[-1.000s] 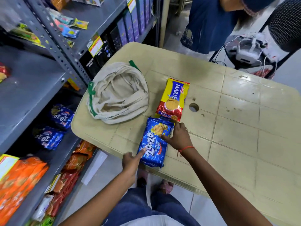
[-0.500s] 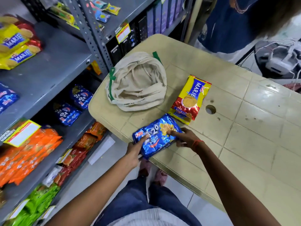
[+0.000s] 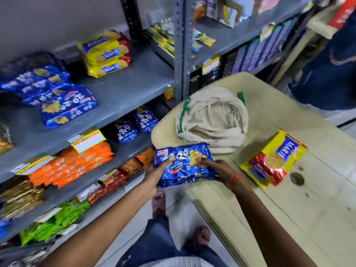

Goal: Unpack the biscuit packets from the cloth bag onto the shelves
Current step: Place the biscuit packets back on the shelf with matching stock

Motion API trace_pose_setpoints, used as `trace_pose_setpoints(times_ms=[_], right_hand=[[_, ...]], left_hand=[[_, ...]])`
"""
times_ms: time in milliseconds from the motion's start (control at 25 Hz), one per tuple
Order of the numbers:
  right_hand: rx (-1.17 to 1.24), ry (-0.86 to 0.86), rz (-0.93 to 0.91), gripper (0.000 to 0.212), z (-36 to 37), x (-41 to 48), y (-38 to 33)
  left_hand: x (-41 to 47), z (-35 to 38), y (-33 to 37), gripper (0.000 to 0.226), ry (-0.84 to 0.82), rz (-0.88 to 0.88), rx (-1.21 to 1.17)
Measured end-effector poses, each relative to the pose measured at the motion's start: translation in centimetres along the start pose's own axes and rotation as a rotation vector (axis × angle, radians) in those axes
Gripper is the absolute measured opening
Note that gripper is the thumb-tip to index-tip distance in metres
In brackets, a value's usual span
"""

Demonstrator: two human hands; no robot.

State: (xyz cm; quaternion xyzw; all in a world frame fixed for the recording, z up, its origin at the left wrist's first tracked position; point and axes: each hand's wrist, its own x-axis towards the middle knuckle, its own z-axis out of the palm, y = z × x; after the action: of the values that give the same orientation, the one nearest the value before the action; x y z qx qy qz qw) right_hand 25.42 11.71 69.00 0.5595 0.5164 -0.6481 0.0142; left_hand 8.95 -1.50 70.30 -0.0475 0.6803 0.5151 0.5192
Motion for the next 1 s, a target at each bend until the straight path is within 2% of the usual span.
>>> trace_pose_setpoints(times_ms=[120, 160, 240, 280, 360, 480, 600, 720, 840, 920, 1000], right_hand=[[-0.033, -0.096, -0.110, 0.046, 5.0, 1.1, -8.1], [-0.060, -0.132, -0.152, 0.037, 6.8, 1.2, -11.0], [-0.148, -0.170, -0.245, 0.015, 10.8, 1.6, -16.6], [-0.187, -0.174, -0.283, 0.011, 12.2, 1.4, -18.7], [-0.248, -0.202, -0.374, 0.018, 15.6, 1.2, -22.6], [-0.367, -0.181, -0.487, 0.026, 21.4, 1.0, -27.7], [-0.411, -0.201, -0.560, 0.042, 26.9, 2.2, -32.1], [-0.394, -0.185, -0.567, 0.065, 30.9, 5.3, -34.3], [-0.376, -0.144, -0.490, 0.059, 32.8, 7.0, -34.7], [-0.303, -0.169, -0.417, 0.061, 32.9, 7.5, -34.6], [-0.213, -0.260, -0.309, 0.084, 32.8, 7.9, -34.6]], left_hand=[[0.3, -4.6, 6.1, 0.022, 0.118, 0.288, -0.036], [0.5, -6.4, 8.2, 0.025, 0.130, 0.355, -0.032], [0.8, -10.5, 12.0, 0.028, 0.137, 0.423, -0.028], [0.8, -12.0, 13.3, 0.026, 0.167, 0.443, 0.006], [0.6, -15.5, 16.0, 0.038, 0.332, 0.485, 0.176], [1.0, -20.8, 19.8, 0.061, 0.620, 0.445, 0.422], [2.7, -25.2, 23.4, 0.072, 0.735, 0.400, 0.506], [4.0, -27.2, 26.0, 0.065, 0.751, 0.372, 0.425], [5.3, -28.2, 26.7, 0.062, 0.700, 0.355, 0.272], [6.5, -29.0, 26.4, 0.061, 0.596, 0.312, 0.121], [8.4, -30.2, 25.7, 0.100, 0.463, 0.205, -0.043]])
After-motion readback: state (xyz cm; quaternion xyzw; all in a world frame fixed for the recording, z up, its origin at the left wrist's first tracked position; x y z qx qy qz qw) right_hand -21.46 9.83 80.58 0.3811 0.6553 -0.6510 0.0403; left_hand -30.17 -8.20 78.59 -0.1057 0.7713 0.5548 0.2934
